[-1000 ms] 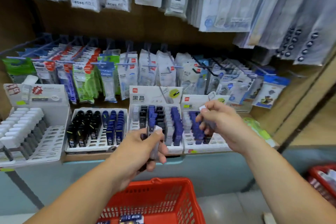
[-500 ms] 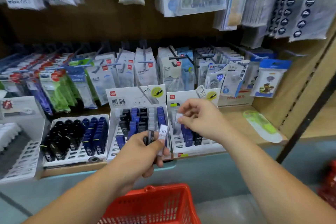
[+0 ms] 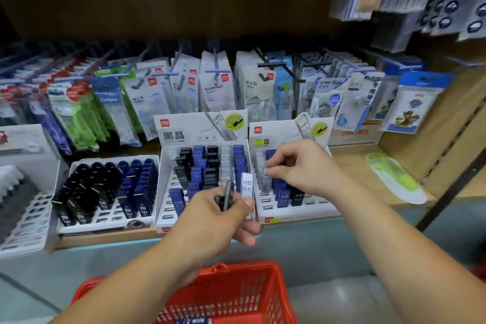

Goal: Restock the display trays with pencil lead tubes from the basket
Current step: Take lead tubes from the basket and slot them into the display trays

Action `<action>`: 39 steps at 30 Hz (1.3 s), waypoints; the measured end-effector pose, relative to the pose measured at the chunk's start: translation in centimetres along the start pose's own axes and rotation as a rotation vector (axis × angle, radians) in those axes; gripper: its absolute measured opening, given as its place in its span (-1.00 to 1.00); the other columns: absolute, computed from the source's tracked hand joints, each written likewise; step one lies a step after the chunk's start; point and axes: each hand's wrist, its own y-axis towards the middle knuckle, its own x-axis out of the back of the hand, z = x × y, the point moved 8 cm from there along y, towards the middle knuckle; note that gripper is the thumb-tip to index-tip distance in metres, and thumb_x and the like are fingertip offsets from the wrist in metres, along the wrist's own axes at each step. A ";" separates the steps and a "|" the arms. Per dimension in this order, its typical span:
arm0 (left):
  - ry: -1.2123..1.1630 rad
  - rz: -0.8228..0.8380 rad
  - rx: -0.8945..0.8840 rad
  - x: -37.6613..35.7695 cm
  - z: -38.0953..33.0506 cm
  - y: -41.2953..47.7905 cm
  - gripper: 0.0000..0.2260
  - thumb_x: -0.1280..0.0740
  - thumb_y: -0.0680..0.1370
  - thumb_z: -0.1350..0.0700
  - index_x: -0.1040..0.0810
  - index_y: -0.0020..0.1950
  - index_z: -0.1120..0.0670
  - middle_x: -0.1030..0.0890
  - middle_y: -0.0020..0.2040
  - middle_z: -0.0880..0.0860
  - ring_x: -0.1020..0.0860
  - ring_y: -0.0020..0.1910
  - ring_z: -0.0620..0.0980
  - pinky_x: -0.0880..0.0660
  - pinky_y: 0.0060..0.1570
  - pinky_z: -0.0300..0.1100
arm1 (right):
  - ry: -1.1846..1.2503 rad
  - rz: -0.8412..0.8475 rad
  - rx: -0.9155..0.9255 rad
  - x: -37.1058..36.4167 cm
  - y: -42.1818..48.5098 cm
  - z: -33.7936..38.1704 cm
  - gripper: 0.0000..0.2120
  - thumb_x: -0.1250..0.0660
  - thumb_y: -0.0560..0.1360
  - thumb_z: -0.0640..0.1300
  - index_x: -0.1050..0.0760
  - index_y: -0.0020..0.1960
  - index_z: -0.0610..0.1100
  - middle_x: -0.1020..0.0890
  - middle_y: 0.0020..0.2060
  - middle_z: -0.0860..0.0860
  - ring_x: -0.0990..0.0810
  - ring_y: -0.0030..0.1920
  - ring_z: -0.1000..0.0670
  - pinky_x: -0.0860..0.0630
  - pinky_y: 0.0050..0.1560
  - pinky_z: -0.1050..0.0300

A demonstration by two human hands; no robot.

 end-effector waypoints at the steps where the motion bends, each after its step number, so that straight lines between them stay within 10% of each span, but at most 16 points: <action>1: 0.016 -0.008 -0.005 0.2 0.1 0.1 -0.80 -0.36 0.66 0.02 -0.52 0.01 0.16 -0.73 -0.22 0.18 -0.59 -0.42 0.00 -0.20 -0.53 -0.28 | -0.010 0.012 -0.006 0.0 0.1 -0.1 -0.86 -0.57 0.44 -0.26 -0.69 -0.18 -0.04 -0.68 -0.30 0.15 -0.54 -0.37 0.33 -0.41 -0.23 0.49; 12: -0.006 0.027 -0.050 0.3 -0.2 0.2 -0.86 -0.35 0.67 0.07 -0.60 0.04 0.14 -0.65 -0.29 0.10 -0.37 -0.47 -0.05 -0.25 -0.56 -0.31 | -0.375 0.135 -0.011 -1.3 0.3 0.5 -0.82 -0.51 0.45 -0.11 -0.67 -0.25 0.15 -0.59 -0.26 0.21 -0.60 -0.17 0.18 -0.60 0.04 0.05; 19: -0.034 0.064 -0.039 0.2 -0.2 0.5 -0.83 -0.34 0.67 0.06 -0.57 -0.03 0.13 -0.59 -0.31 0.07 -0.28 -0.48 -0.04 -0.17 -0.51 -0.29 | 0.402 0.273 -0.025 -1.0 -1.7 3.4 -0.83 -0.43 0.52 -0.38 -0.68 0.08 -0.24 -0.67 -0.30 -0.12 -0.60 -0.36 0.03 -0.50 -0.35 0.17; 29: -0.159 0.114 0.147 -0.1 1.6 0.7 -0.89 -0.29 0.61 0.16 -0.38 -0.09 0.07 -0.45 -0.36 0.09 -0.25 -0.50 -0.03 -0.04 -0.44 -0.25 | 0.156 0.015 -0.032 2.9 -1.0 1.1 -0.89 -0.51 0.46 -0.38 -0.69 -0.04 -0.23 -0.71 -0.31 -0.16 -0.66 -0.31 -0.09 -0.69 -0.14 -0.01; 39: 0.019 0.166 0.063 0.2 1.0 -0.4 -0.80 -0.28 0.70 -0.04 -0.52 0.21 0.05 -0.75 -0.05 0.12 -0.46 -0.54 0.01 -0.09 -0.55 -0.33 | -0.167 0.133 -0.004 -0.5 -0.7 1.7 -0.78 -0.54 0.46 -0.29 -0.67 -0.16 0.04 -0.68 -0.29 0.19 -0.61 -0.32 0.32 -0.46 -0.24 0.47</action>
